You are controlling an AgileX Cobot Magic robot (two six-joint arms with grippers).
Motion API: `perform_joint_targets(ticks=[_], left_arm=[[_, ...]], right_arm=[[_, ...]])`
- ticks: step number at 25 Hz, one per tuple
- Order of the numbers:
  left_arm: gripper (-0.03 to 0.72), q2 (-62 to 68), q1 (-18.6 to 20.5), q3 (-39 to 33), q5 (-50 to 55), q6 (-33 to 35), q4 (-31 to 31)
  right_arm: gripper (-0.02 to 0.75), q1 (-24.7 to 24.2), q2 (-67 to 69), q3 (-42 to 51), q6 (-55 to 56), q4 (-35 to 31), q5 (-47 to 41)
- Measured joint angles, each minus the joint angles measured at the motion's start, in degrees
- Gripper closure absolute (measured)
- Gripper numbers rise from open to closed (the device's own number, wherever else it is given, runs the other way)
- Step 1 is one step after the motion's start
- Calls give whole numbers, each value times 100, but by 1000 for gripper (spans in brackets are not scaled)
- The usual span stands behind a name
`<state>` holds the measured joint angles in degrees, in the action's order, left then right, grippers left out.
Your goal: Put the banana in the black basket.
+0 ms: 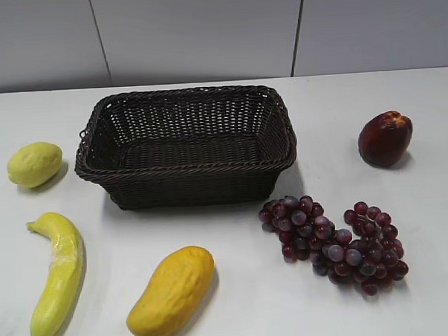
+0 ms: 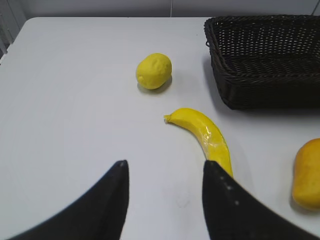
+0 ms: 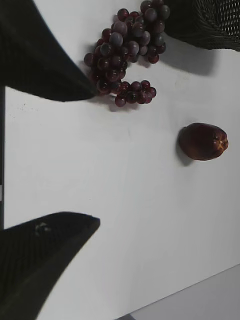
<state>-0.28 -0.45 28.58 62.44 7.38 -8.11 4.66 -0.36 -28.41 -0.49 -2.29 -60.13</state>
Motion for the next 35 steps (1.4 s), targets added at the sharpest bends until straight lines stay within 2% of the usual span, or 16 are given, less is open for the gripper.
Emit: perform_joint_targets(ticks=[28,30,33,35], left_arm=[[230,0,0,0,-6,0,-14],[189,39,0,6,-13,0,-110],[63,487,0,101,-32,0,-316],[42,915,0,233,-38,0,-400]], right_arm=[[183,0,0,0,-5,0,0],[183,0,0,0,-5,0,0],[183,0,0,0,0,0,0],[183,0,0,0,0,0,0]])
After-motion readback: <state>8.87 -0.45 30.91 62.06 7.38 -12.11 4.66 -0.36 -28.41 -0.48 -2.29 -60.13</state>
